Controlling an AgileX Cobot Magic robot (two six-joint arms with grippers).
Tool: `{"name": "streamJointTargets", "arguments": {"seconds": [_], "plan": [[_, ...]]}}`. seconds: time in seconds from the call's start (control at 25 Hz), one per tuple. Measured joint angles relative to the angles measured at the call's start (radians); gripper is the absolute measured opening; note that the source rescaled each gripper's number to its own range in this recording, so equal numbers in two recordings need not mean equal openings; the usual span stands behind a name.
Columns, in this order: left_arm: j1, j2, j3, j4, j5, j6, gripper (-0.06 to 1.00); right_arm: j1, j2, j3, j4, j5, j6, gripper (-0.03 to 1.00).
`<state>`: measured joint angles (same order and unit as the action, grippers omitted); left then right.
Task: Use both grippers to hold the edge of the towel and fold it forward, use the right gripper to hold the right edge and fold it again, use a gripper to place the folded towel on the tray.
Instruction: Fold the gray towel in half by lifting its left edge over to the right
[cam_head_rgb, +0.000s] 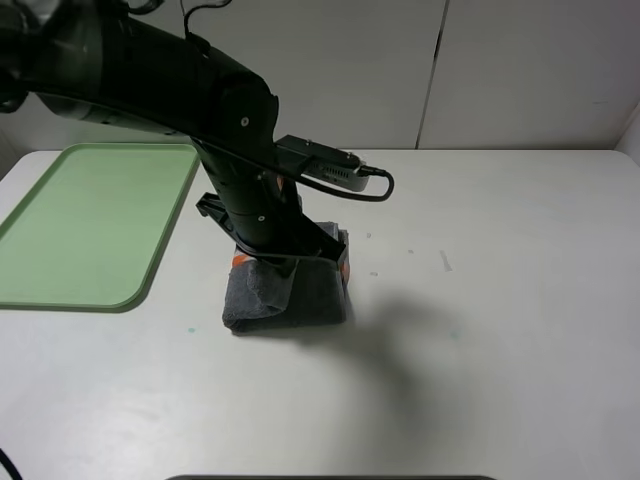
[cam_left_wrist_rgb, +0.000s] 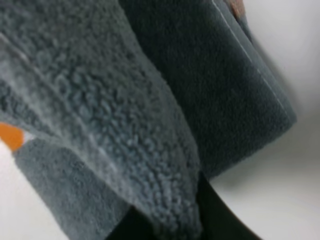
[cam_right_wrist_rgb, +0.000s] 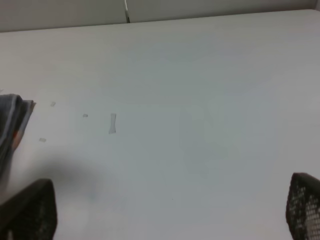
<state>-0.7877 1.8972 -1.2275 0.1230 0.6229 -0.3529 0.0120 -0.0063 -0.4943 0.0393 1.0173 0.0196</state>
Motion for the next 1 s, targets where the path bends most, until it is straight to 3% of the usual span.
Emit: {"name": "streamJointTargets", "arguments": {"seconds": [0.08, 0.16, 0.2, 0.36, 0.44, 0.6, 1.0], "plan": [[0.0, 0.01, 0.0, -0.003, -0.01, 0.002, 0.08, 0.0, 0.0, 0.0, 0.0, 0.001, 0.0, 1.0], [0.0, 0.012, 0.0, -0.003, -0.025, 0.008, 0.16, 0.0, 0.0, 0.0, 0.0, 0.001, 0.0, 1.0], [0.0, 0.012, 0.0, -0.003, -0.029, 0.022, 0.25, 0.0, 0.0, 0.0, 0.0, 0.001, 0.0, 1.0], [0.0, 0.012, 0.0, -0.003, -0.045, 0.102, 0.8, 0.0, 0.0, 0.0, 0.0, 0.001, 0.0, 1.0], [0.0, 0.012, 0.0, -0.003, -0.047, 0.116, 0.92, 0.0, 0.0, 0.0, 0.0, 0.001, 0.0, 1.0], [0.0, 0.012, 0.0, -0.003, -0.048, 0.122, 0.99, 0.0, 0.0, 0.0, 0.0, 0.001, 0.0, 1.0], [0.017, -0.039, 0.0, -0.007, -0.045, 0.05, 1.0, 0.0, 0.0, 0.0, 0.0, 0.001, 0.0, 1.0]]}}
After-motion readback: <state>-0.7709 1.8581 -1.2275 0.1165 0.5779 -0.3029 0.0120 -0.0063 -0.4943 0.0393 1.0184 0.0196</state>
